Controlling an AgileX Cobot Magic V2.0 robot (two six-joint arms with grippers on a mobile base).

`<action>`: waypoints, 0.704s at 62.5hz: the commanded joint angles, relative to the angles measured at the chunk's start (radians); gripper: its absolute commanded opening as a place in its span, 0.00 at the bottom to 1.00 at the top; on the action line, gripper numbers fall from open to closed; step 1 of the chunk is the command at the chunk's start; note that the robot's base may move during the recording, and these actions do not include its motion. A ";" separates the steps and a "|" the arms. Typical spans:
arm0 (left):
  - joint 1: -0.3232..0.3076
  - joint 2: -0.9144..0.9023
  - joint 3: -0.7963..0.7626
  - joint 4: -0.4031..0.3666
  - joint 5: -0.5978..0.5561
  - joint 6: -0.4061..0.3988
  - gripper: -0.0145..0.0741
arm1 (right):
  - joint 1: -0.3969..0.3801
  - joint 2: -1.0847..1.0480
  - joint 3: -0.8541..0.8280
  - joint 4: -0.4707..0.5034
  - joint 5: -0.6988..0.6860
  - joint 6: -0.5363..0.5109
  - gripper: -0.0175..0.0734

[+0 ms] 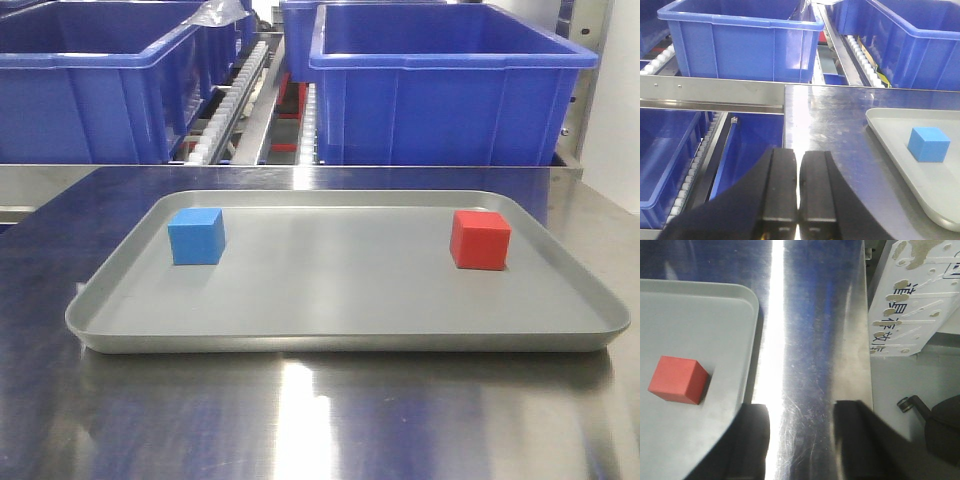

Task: Sort and place red and blue blocks on shelf

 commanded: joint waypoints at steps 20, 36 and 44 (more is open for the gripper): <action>-0.001 -0.015 0.039 -0.005 -0.078 0.002 0.31 | 0.029 0.092 -0.183 0.098 0.104 -0.002 0.69; -0.001 -0.015 0.039 -0.005 -0.078 0.002 0.31 | 0.161 0.222 -0.284 0.099 0.125 -0.001 0.70; -0.001 -0.015 0.039 -0.005 -0.078 0.002 0.31 | 0.208 0.293 -0.331 0.099 0.130 -0.001 0.76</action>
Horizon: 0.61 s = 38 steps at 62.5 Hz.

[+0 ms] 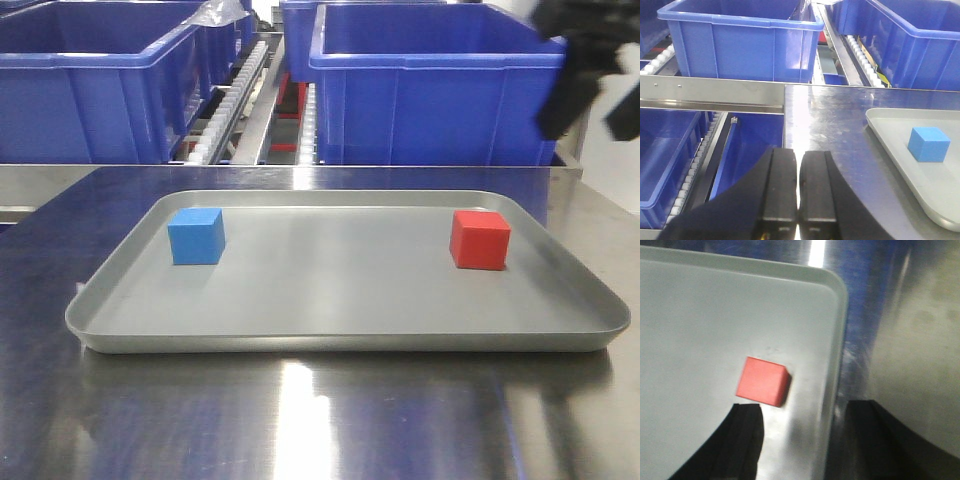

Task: Sort and place red and blue blocks on shelf
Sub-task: 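Lower the open right gripper over the red cube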

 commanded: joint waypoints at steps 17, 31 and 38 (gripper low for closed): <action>-0.001 -0.015 0.039 -0.005 -0.078 0.002 0.31 | 0.054 0.122 -0.112 0.003 -0.035 -0.001 0.81; -0.001 -0.015 0.039 -0.005 -0.078 0.002 0.31 | 0.069 0.182 -0.134 0.003 -0.038 -0.001 0.81; -0.001 -0.015 0.039 -0.005 -0.078 0.002 0.31 | 0.069 0.212 -0.154 0.010 -0.036 -0.001 0.81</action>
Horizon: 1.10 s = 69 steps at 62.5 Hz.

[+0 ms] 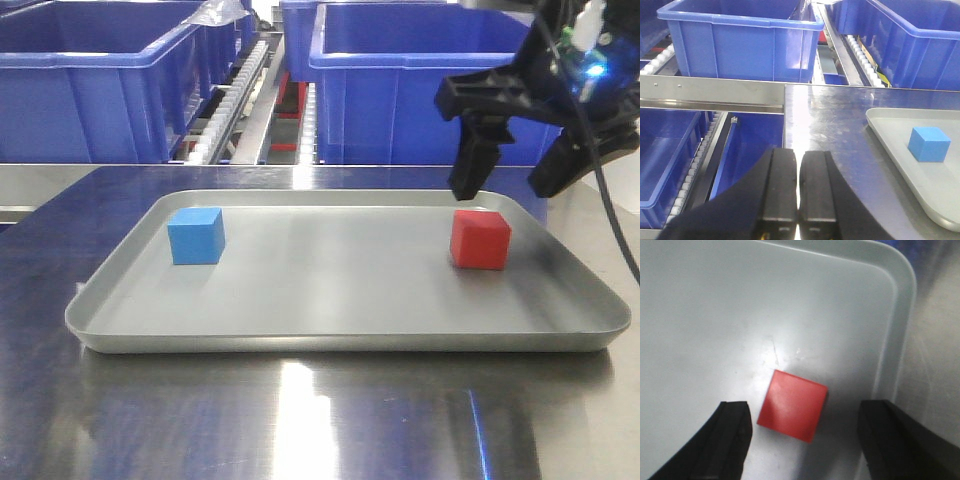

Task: Sort and place red and blue blocks on shelf
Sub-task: 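Lower the open right gripper over the red cube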

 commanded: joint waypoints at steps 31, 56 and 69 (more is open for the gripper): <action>-0.001 -0.015 0.039 -0.005 -0.078 0.002 0.31 | 0.001 0.079 -0.084 0.032 -0.041 -0.001 0.81; -0.001 -0.015 0.039 -0.005 -0.078 0.002 0.31 | 0.001 0.112 -0.084 0.040 -0.052 -0.001 0.81; -0.001 -0.015 0.039 -0.005 -0.078 0.002 0.31 | 0.001 0.119 -0.084 0.041 -0.059 -0.001 0.81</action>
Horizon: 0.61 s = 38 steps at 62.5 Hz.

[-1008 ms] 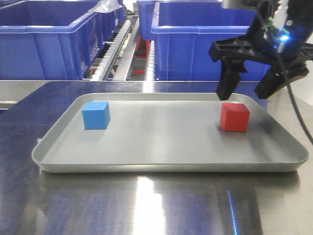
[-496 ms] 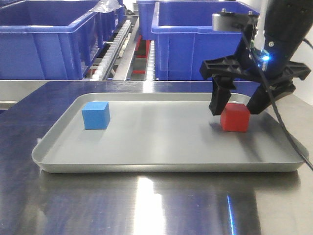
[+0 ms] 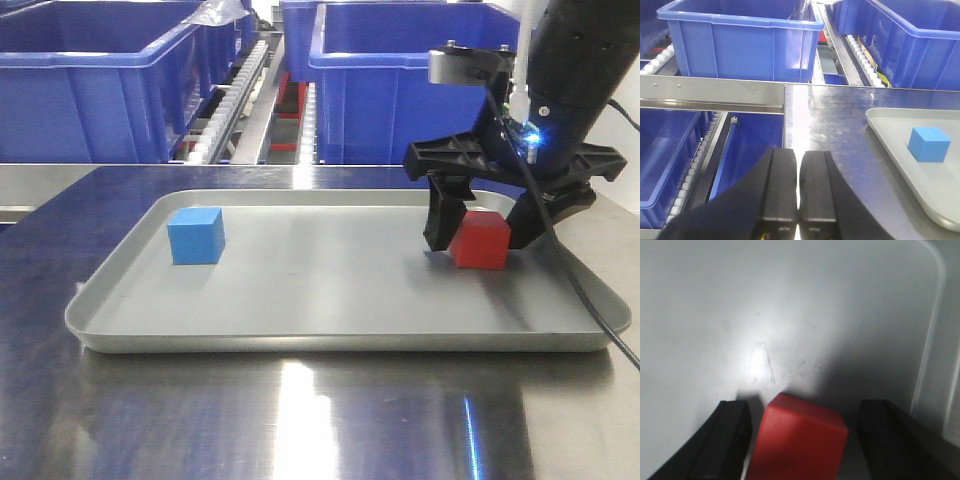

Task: Sort and place red and blue blocks on shelf
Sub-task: 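Lower the open right gripper over the red cube, then close the right gripper on the red cube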

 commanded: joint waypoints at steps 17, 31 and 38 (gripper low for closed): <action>-0.001 -0.015 0.039 -0.005 -0.078 0.002 0.31 | 0.001 -0.025 -0.034 0.006 -0.042 -0.001 0.81; -0.001 -0.015 0.039 -0.005 -0.078 0.002 0.31 | 0.001 -0.027 -0.035 0.006 -0.041 -0.001 0.61; -0.001 -0.015 0.039 -0.005 -0.078 0.002 0.31 | 0.001 -0.029 -0.043 0.006 -0.037 -0.001 0.36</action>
